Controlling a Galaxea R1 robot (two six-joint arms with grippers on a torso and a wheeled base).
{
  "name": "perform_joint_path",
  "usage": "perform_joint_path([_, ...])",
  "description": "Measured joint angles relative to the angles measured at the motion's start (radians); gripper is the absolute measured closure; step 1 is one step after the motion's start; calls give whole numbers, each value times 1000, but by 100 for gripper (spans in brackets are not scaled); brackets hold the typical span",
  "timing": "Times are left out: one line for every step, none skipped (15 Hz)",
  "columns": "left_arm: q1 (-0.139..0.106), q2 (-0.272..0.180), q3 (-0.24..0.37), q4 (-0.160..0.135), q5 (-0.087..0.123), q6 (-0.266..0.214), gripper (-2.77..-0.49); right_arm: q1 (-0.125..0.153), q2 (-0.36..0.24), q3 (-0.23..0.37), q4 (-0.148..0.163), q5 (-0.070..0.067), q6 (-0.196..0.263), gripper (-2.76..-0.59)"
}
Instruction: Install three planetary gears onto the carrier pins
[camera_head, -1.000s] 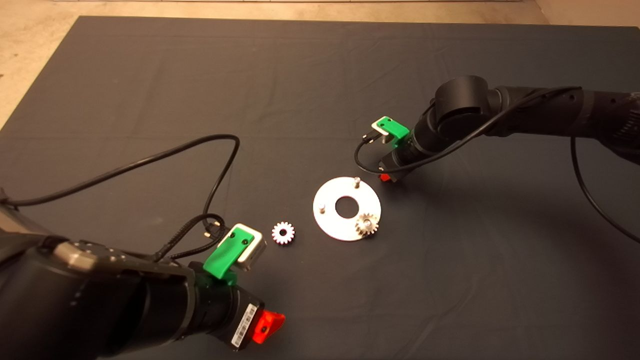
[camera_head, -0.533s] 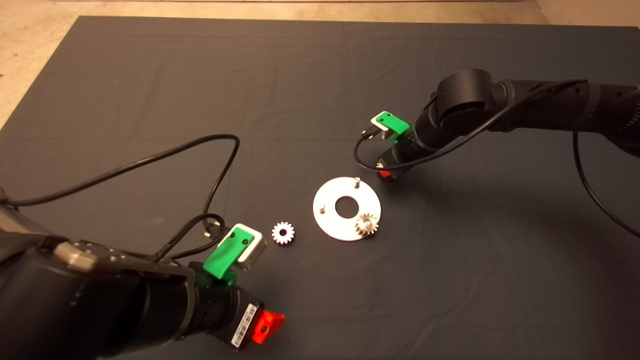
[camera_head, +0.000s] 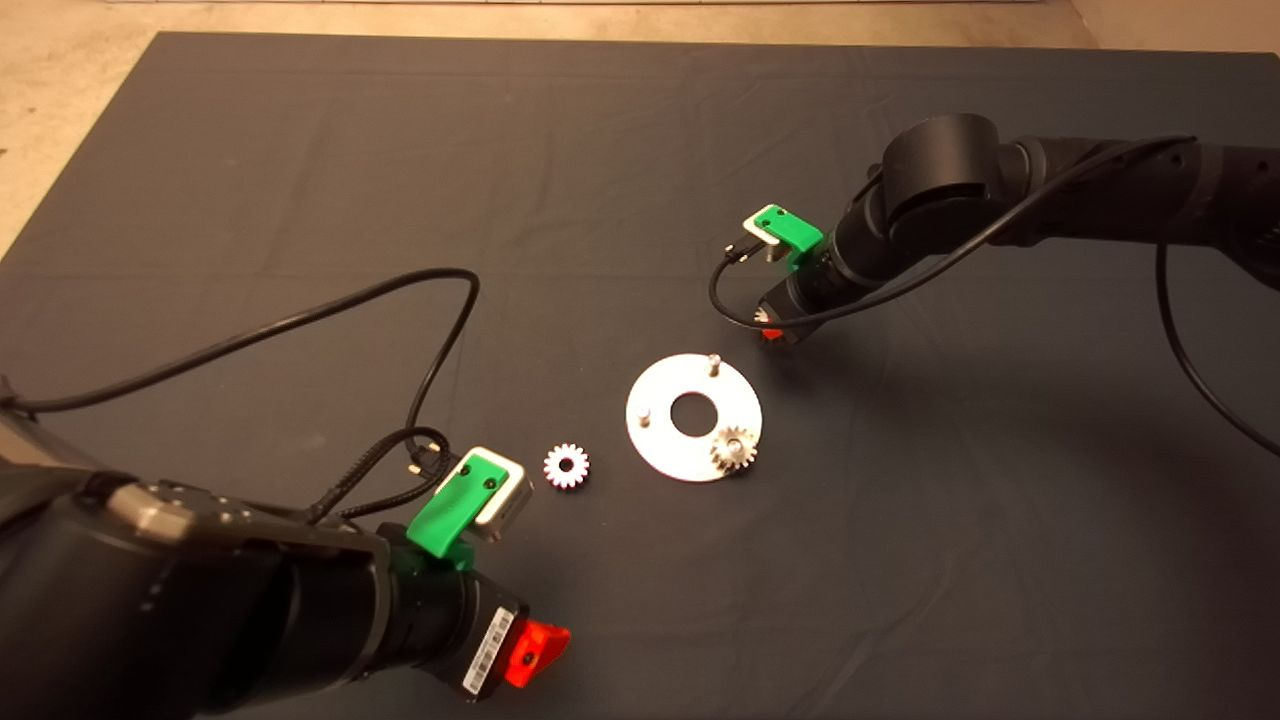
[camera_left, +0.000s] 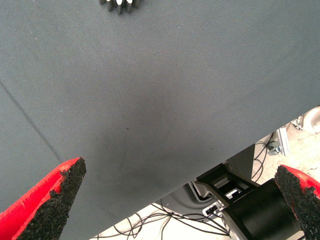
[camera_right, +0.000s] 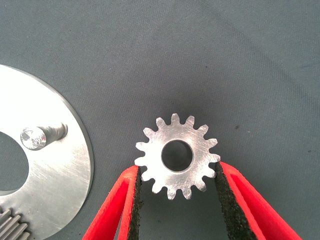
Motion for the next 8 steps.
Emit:
perform_joint_path([0,0,0,0,0,-1,-275,0,0,6,0,0,1,-99])
perform_joint_path([0,0,0,0,0,-1,-275,0,0,15,0,-1,2,-99])
perform_joint_path([0,0,0,0,0,-1,-275,0,-2,30,0,-3,2,-99])
perform_joint_path([0,0,0,0,0,-1,-275,0,-2,40,0,-3,2,-97])
perform_joint_path([0,0,0,0,0,-1,-275,0,-2,48,0,-3,2,-97])
perform_joint_path([0,0,0,0,0,-1,-275,0,-2,58,0,-4,3,-97])
perform_joint_path([0,0,0,0,0,-2,-275,0,-2,66,0,-3,3,-97])
perform_joint_path([0,0,0,0,0,-2,-275,2,-2,72,0,-4,4,-97])
